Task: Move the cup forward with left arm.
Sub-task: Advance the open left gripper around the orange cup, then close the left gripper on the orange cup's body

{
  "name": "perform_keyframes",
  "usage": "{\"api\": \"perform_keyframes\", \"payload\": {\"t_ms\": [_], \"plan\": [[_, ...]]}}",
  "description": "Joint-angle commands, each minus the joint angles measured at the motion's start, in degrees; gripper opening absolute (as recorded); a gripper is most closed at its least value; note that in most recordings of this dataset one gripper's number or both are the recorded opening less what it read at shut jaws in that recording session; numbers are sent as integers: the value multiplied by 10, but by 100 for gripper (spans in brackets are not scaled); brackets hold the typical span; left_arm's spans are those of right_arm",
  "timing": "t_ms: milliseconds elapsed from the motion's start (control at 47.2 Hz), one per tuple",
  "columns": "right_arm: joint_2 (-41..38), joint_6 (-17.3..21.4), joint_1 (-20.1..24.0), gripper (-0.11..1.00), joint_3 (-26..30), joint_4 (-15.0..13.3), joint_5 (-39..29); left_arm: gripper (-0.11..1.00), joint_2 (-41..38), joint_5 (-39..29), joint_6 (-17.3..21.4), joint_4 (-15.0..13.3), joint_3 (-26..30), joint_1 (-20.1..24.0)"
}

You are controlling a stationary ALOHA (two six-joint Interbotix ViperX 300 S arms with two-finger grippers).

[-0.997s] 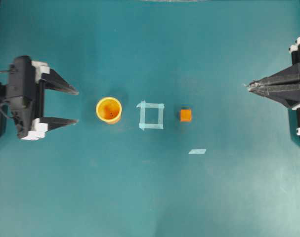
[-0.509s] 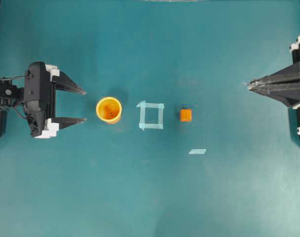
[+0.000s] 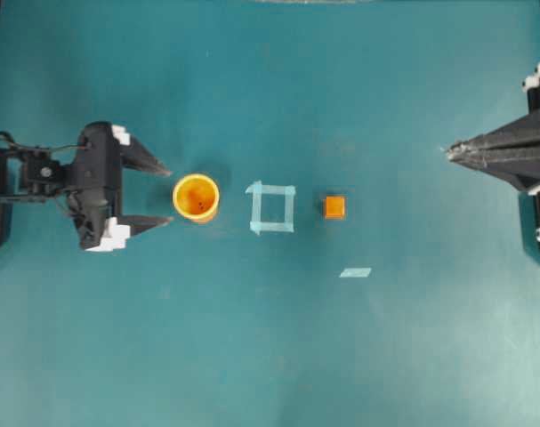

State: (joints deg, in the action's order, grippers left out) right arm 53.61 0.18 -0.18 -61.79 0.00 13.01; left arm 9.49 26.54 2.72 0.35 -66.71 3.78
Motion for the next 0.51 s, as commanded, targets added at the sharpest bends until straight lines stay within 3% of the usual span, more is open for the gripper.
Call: {"api": "perform_keyframes", "payload": {"t_ms": [0, 488], "plan": [[-1, 0, -1, 0, 18, 1, 2, 86, -13, 8, -1, 2, 23, 3], [0, -2, -1, -1, 24, -1, 3, 86, -75, 34, -1, 2, 58, 3]]}}
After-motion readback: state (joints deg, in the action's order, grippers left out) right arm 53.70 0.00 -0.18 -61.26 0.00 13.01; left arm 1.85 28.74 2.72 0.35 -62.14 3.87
